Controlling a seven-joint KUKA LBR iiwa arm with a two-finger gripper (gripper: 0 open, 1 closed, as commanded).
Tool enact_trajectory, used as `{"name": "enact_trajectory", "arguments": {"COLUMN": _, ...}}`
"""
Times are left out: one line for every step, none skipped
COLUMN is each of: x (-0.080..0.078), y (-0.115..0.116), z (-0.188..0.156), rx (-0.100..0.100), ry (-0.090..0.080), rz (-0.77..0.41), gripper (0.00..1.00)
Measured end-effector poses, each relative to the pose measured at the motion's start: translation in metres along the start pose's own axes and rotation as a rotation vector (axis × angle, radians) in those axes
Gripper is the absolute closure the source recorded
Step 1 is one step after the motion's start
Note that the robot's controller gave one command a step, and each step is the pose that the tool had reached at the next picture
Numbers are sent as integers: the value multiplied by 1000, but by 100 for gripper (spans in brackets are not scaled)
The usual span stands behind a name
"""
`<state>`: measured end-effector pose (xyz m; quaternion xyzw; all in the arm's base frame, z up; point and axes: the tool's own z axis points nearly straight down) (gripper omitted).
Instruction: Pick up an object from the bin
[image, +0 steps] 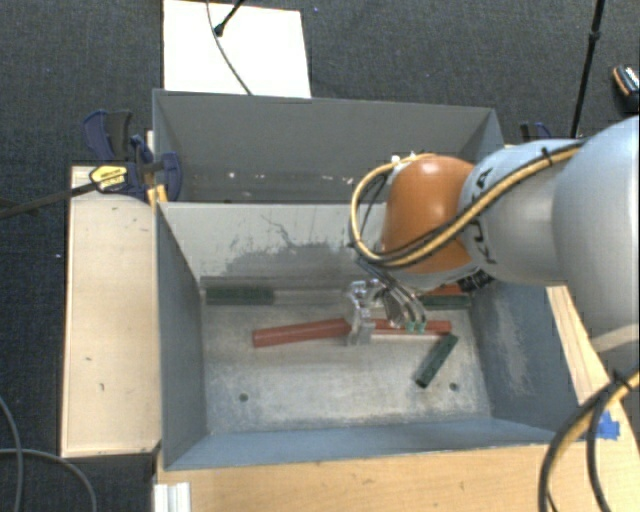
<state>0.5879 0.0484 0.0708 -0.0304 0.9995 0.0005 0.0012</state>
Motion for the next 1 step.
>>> {"name": "enact_trajectory", "arguments": {"x": -3, "y": 5, "z": -158, "rx": 0, "ry": -9, "rz": 39, "gripper": 100}}
